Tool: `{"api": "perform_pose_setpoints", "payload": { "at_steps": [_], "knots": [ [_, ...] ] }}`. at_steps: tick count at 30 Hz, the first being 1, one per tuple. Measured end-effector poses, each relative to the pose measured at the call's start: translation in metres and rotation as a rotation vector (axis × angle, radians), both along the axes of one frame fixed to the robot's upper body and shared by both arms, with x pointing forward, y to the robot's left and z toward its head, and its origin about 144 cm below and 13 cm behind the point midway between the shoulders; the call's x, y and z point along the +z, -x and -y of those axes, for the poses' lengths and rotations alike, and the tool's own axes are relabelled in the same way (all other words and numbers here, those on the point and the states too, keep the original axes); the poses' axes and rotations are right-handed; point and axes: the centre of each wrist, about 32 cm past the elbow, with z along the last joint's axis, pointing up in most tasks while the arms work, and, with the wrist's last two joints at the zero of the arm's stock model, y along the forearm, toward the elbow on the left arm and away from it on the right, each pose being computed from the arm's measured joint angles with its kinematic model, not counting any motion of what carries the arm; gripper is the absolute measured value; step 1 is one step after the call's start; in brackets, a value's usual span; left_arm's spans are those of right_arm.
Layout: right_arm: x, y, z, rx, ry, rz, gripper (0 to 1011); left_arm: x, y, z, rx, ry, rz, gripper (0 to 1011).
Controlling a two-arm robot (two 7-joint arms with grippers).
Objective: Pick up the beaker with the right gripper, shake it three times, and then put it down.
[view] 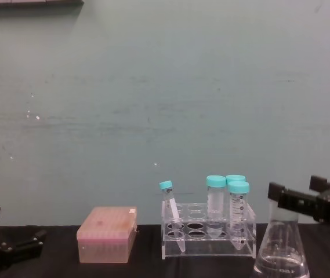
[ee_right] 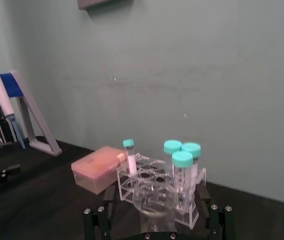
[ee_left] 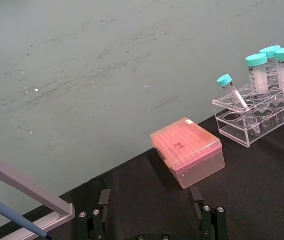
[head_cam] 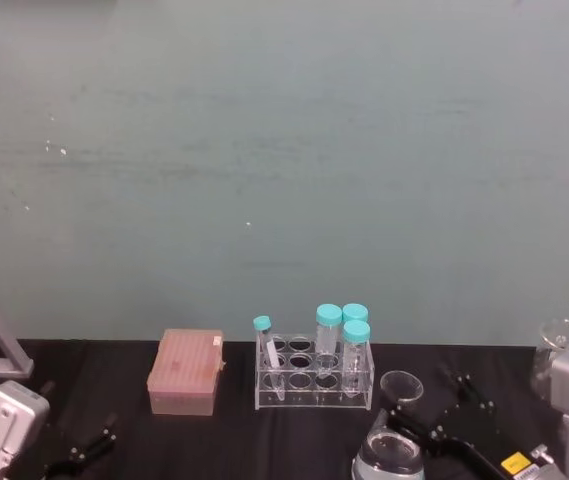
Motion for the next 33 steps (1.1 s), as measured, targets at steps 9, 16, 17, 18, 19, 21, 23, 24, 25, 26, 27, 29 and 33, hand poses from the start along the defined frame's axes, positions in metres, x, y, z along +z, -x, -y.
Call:
{"api": "perform_pose_setpoints", "payload": {
  "at_steps": [9, 16, 17, 18, 19, 21, 23, 24, 25, 26, 27, 29, 33],
  "knots": [
    [-0.007, 0.001, -0.004, -0.004, 0.009, -0.059, 1002, 0.000, 0.000, 0.000, 0.000, 0.000, 0.000, 1000],
    [-0.008, -0.004, -0.008, -0.002, 0.069, -0.071, 1002, 0.000, 0.000, 0.000, 0.000, 0.000, 0.000, 1000],
    [-0.008, -0.006, -0.009, -0.004, 0.080, -0.075, 1002, 0.000, 0.000, 0.000, 0.000, 0.000, 0.000, 1000],
    [-0.008, -0.007, -0.010, -0.005, 0.087, -0.078, 1003, 0.000, 0.000, 0.000, 0.000, 0.000, 0.000, 1000],
    [-0.008, -0.008, -0.011, -0.006, 0.090, -0.080, 1002, 0.000, 0.000, 0.000, 0.000, 0.000, 0.000, 1000],
    [-0.008, -0.009, -0.012, -0.010, 0.093, -0.085, 1002, 0.000, 0.000, 0.000, 0.000, 0.000, 0.000, 1000],
    [-0.009, -0.010, -0.014, -0.017, 0.091, -0.095, 1002, 0.000, 0.000, 0.000, 0.000, 0.000, 0.000, 1000],
    [-0.009, -0.011, -0.014, -0.020, 0.089, -0.099, 1002, 0.000, 0.000, 0.000, 0.000, 0.000, 0.000, 1000],
    [-0.009, -0.011, -0.015, -0.021, 0.087, -0.102, 1002, 0.000, 0.000, 0.000, 0.000, 0.000, 0.000, 1000],
    [-0.010, -0.013, -0.016, -0.025, 0.081, -0.110, 1002, 0.000, 0.000, 0.000, 0.000, 0.000, 0.000, 1000],
    [-0.010, -0.013, -0.016, -0.027, 0.078, -0.113, 1003, 0.000, 0.000, 0.000, 0.000, 0.000, 0.000, 1000],
    [-0.011, -0.014, -0.017, -0.031, 0.069, -0.123, 1003, 0.000, 0.000, 0.000, 0.000, 0.000, 0.000, 1000],
    [-0.012, -0.015, -0.019, -0.036, 0.055, -0.135, 1002, 0.000, 0.000, 0.000, 0.000, 0.000, 0.000, 1000]
  ]
}}
